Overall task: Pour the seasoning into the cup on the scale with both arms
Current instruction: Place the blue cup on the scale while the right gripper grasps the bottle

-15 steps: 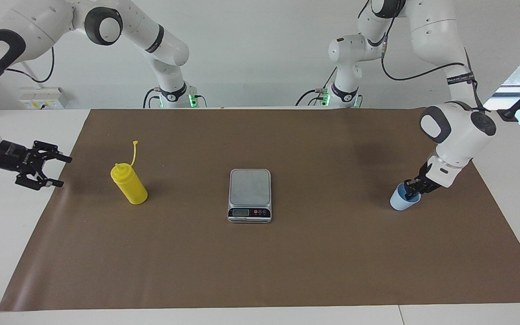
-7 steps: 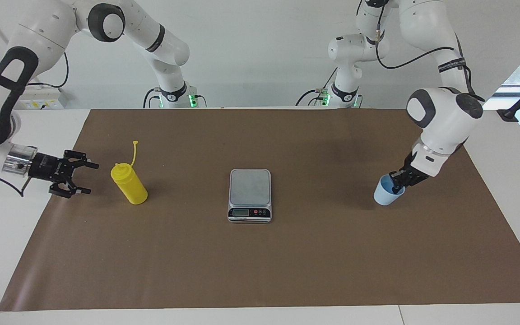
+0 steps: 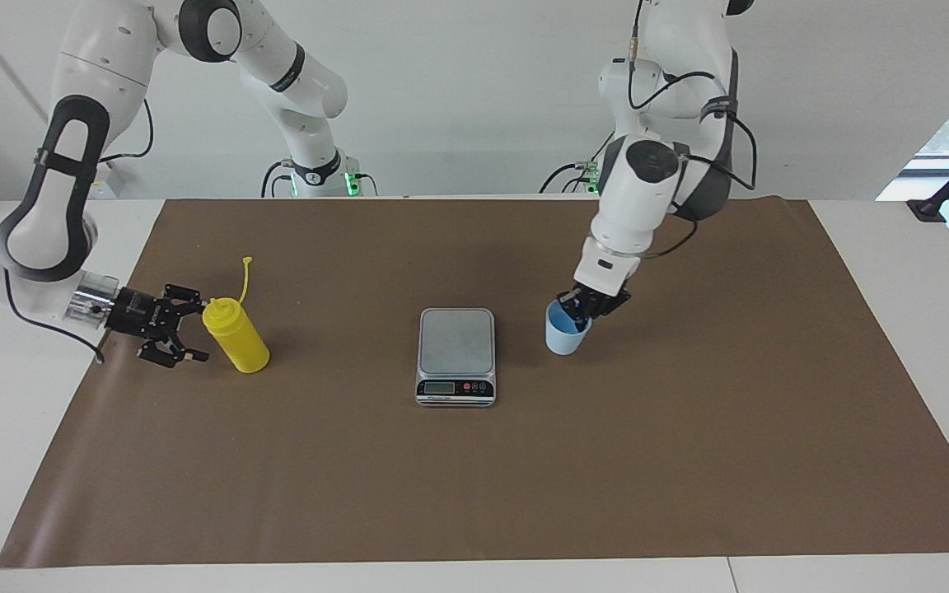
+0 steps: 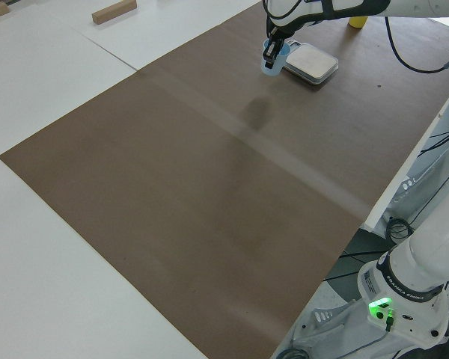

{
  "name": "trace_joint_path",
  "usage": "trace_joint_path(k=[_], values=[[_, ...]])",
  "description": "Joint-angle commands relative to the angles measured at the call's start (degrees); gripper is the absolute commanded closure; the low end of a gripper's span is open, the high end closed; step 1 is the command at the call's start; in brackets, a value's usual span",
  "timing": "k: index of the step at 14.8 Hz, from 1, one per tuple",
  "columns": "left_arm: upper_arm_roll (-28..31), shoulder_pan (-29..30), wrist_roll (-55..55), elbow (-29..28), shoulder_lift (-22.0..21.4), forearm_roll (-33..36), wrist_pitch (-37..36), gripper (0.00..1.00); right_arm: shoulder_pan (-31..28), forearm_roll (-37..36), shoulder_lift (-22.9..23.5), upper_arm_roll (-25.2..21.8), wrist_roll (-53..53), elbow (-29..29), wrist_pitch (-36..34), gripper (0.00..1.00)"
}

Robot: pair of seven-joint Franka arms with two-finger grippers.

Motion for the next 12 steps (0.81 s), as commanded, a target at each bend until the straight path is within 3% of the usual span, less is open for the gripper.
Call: trace_joint_path(k=[1,3,7,10,11,12], values=[[1.2,-5.2,-7.3,10.9,6.6,2.5,-5.5,1.00,1.6,2.6,-2.7,0.0,-1.7,-3.8,2.7,0.00],[1.2,-8.8,-11.3,16.4,11.2,3.9,-8.4,1.00,2.2,3.3,-2.7,0.0,-1.7,-4.7,4.4,0.00],[1.2,-12.1,-14.6,19.3,15.1,5.6,-8.5,1.00,4.0,3.9,-2.7,0.0,-1.6,-4.9,8.2,0.00],[1.0,-12.1,-14.5,19.3,16.3,6.5,-5.9,1.00,4.0,4.0,-2.6,0.1,-1.7,-5.5,9.7,0.13],[1.0,-12.2,-14.4,18.9,16.3,6.2,-4.0,1.00,4.0,4.0,-2.6,0.2,-1.7,-5.7,9.8,0.30],[0.8,-12.2,-14.1,18.5,16.3,6.0,-3.0,1.00,4.1,4.0,-2.6,0.3,-1.7,-5.7,9.8,0.37]])
